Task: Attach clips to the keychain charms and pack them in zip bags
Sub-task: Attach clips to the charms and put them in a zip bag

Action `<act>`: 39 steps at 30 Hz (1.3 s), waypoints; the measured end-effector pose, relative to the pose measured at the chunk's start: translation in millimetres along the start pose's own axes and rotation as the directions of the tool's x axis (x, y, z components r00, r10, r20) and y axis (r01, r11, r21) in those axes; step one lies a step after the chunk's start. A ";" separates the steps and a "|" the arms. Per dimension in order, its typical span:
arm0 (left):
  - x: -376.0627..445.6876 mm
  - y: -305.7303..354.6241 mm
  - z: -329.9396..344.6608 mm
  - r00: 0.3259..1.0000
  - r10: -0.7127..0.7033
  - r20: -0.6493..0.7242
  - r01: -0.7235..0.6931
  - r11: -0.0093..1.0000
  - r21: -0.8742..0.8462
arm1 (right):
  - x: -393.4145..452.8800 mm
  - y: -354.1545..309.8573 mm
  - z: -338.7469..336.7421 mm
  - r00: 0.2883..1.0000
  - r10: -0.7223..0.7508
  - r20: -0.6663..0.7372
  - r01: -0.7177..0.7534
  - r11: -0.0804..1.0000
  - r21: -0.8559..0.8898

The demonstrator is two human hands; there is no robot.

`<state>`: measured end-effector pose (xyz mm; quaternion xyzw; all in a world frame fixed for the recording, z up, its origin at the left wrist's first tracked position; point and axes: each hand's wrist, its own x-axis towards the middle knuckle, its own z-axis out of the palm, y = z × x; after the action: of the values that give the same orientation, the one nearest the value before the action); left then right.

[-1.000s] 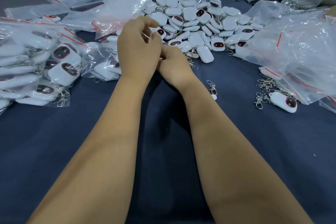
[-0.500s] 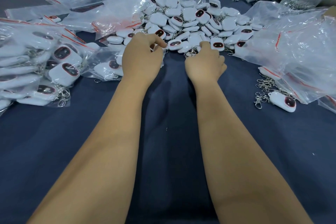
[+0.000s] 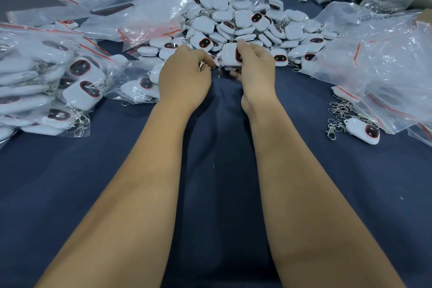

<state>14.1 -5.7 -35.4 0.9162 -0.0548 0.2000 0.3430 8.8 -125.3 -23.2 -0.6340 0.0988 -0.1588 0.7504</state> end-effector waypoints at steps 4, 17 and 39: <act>-0.2 -0.3 0.3 1.000 -0.001 -0.020 0.000 1.000 -0.017 | 0.7 1.0 3.1 0.987 0.081 0.136 -0.097 0.988 0.120; 4.1 -6.7 -3.1 0.987 -0.108 -0.118 0.096 0.990 -0.106 | -1.0 13.7 5.0 0.951 0.009 0.309 0.051 0.982 -0.184; 1.7 -0.8 -5.9 0.996 -0.091 -0.010 0.087 0.973 -0.215 | 1.3 10.9 7.5 0.949 0.042 0.312 0.019 0.981 -0.192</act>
<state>13.8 -1.1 -31.2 0.8734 -0.0317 0.1864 0.4487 13.8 -117.2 -32.6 -0.7203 -0.0033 -0.0412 0.6924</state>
